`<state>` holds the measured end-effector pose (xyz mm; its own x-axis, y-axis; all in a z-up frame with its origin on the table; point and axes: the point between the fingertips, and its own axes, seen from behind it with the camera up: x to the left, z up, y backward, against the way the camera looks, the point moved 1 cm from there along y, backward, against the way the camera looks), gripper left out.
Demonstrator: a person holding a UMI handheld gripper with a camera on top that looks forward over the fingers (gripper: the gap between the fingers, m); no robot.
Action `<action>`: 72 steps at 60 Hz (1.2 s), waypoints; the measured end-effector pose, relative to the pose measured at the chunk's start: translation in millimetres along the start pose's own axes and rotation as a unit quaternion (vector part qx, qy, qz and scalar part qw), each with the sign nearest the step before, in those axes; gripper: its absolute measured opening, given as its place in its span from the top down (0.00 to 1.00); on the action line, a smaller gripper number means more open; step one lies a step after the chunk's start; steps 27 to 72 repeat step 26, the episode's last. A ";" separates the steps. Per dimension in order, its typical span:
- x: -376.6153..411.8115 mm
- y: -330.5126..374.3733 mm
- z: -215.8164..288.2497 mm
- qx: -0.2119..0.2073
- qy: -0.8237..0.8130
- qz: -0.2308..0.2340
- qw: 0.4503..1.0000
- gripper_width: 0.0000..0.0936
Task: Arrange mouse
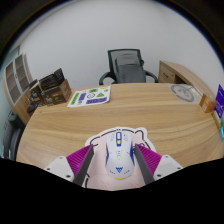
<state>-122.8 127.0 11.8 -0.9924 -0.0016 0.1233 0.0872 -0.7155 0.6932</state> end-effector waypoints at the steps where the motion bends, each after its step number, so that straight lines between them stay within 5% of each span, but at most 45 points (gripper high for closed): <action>1: 2.6 4.7 1.5 -0.001 0.000 0.001 1.000 0.11; 26: 80.9 158.9 -39.1 -0.058 -0.001 -0.058 0.997 0.11; 72: 80.9 158.9 -39.1 -0.058 -0.001 -0.058 0.997 0.11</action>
